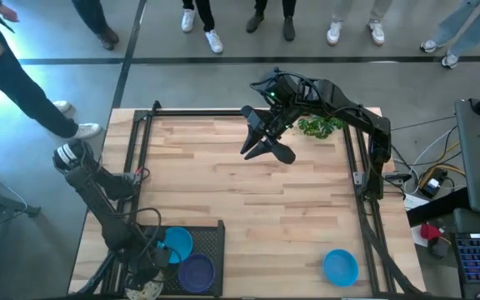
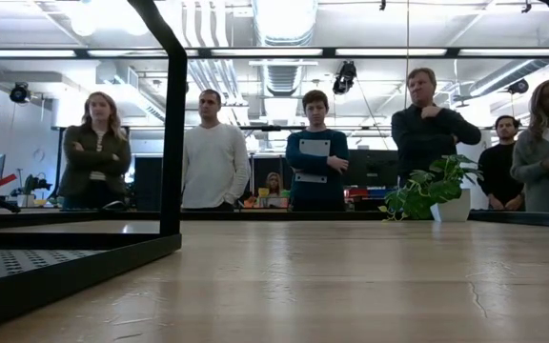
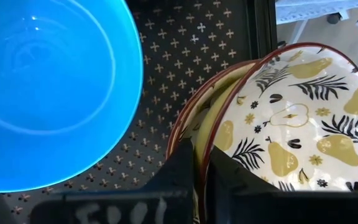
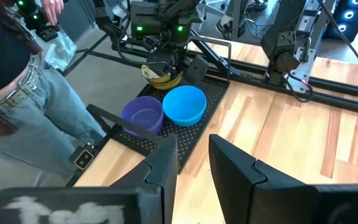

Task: Pick & Place Mini bowls
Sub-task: Stack the yellow patterned bowl on the yellow patterned bowl on the shelf

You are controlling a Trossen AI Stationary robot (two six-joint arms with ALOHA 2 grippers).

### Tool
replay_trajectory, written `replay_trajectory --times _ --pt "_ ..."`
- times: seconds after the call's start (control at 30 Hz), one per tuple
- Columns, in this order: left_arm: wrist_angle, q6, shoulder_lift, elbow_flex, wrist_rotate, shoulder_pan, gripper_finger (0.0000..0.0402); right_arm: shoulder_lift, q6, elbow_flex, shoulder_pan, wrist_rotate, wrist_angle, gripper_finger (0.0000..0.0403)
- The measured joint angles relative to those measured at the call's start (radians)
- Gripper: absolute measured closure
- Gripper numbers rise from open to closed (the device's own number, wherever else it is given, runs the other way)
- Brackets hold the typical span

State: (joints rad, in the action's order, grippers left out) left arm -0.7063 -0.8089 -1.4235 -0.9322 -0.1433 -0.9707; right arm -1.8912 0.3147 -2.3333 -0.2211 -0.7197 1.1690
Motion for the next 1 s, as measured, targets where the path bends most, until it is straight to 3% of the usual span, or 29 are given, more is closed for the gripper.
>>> replay_trajectory --times 0.4,1.0 --pt "0.0 0.004 0.001 0.003 0.0 0.0 0.0374 0.0 -0.001 0.0 0.0 -0.002 0.0 0.033" --pt "-0.003 0.035 0.001 0.003 -0.016 -0.001 0.0371 0.0 -0.027 0.0 0.0 -0.002 0.0 0.0322"
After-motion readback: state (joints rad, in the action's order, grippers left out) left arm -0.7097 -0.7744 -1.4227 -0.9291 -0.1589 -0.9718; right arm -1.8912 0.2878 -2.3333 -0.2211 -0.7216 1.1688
